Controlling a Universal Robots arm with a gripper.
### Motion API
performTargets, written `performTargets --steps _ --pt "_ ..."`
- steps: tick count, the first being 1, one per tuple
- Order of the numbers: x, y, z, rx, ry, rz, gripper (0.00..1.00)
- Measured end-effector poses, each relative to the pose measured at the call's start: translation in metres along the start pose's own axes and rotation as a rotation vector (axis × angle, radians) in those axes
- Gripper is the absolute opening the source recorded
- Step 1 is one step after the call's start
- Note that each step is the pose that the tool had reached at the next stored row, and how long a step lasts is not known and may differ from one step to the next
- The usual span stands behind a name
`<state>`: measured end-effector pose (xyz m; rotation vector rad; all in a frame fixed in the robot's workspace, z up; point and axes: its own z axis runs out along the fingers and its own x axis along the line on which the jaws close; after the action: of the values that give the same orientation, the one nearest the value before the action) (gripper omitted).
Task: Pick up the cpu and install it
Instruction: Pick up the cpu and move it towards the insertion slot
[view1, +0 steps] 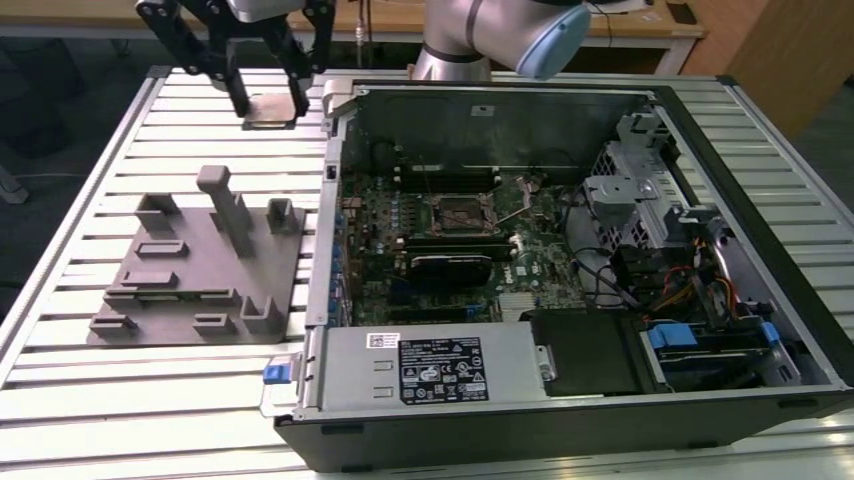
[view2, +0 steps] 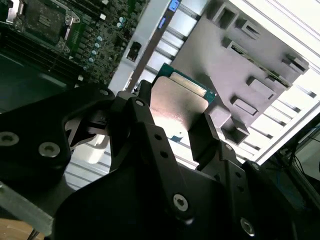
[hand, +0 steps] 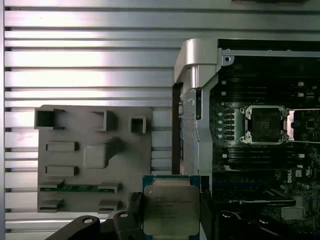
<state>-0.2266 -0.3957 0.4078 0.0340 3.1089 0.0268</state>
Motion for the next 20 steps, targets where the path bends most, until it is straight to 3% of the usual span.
performTargets --steps 20 --pt "-0.0621 0.0015 0.0020 0.0000 0.0000 0.000 0.54"
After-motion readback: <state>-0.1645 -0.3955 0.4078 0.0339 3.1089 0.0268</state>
